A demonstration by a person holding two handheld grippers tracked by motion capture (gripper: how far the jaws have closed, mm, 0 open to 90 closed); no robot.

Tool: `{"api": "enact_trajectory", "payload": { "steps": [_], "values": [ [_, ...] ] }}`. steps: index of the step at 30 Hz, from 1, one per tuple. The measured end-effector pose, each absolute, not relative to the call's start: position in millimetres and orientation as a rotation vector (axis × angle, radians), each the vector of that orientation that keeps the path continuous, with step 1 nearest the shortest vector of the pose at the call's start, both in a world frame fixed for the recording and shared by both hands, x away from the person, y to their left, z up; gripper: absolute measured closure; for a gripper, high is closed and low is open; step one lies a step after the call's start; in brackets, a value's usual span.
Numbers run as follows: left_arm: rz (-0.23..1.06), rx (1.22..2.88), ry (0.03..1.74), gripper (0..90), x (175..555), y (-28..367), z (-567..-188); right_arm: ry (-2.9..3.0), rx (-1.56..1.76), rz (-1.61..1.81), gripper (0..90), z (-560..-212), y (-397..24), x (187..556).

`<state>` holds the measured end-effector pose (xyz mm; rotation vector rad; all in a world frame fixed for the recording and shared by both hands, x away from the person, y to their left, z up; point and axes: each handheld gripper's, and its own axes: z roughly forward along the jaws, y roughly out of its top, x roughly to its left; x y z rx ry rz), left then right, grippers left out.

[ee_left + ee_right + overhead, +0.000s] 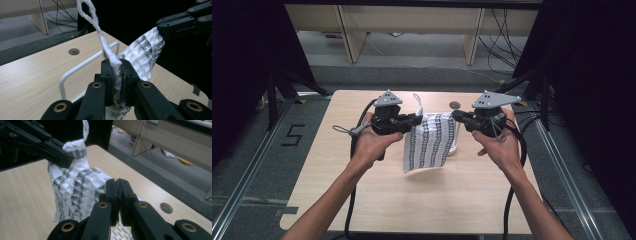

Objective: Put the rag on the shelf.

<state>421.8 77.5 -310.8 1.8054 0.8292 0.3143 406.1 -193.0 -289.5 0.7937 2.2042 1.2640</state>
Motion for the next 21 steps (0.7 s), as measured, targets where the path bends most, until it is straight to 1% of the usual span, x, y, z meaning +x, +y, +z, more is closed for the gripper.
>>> {"api": "enact_trajectory", "payload": {
  "steps": [4,10,21],
  "values": [
    [0.314,1.798,0.842,82.1,428,75,-303,2.192,0.801,1.28,88.3,-279,-196,414],
    [0.345,1.79,0.855,82.0,443,71,-289,2.164,0.823,1.276,88.3,-265,-196,427],
    [0.345,1.747,0.884,82.1,464,66,-279,2.118,0.843,1.297,88.3,-253,-197,451]
  ]
}}
